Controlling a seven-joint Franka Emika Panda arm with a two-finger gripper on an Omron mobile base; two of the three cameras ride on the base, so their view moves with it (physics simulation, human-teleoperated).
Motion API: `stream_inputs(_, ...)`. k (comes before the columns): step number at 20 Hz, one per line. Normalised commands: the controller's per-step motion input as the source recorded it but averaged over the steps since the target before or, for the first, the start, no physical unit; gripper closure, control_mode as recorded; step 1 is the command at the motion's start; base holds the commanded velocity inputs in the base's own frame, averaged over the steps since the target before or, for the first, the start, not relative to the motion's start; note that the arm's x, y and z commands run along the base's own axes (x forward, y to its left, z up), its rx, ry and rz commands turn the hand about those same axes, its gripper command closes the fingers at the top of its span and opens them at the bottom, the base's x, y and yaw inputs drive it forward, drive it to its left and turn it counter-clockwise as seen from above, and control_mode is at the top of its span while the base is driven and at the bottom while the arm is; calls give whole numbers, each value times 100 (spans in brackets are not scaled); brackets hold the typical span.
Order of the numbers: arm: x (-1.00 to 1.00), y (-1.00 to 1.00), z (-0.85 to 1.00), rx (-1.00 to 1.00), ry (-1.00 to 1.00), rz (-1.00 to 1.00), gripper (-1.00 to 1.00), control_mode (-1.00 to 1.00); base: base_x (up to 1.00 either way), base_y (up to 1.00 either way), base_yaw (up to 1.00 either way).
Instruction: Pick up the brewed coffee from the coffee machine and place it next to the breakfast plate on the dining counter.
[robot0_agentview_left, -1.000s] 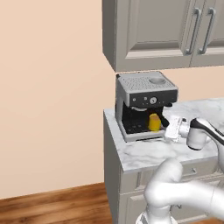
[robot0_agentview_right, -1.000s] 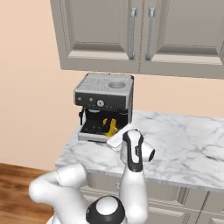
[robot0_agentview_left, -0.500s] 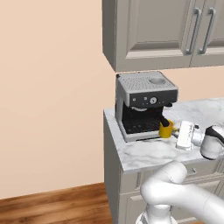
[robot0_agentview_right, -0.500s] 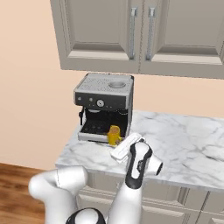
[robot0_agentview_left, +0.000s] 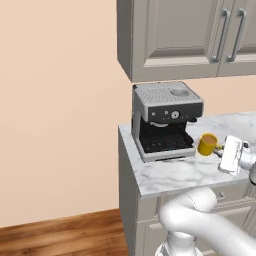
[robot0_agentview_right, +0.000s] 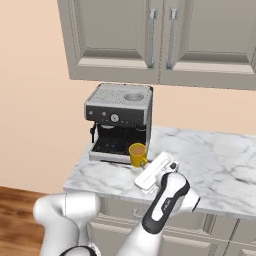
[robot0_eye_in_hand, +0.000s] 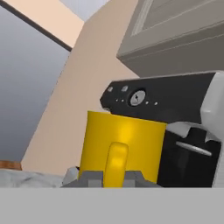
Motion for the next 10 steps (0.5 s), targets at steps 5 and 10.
stream_inputs(5, -38, -9, 89, 0, -10, 0, 100, -100, 0, 0, 0)
stream_inputs(10, -76, 24, 38, -3, 1, 16, 100, -100, 0, 0, 0)
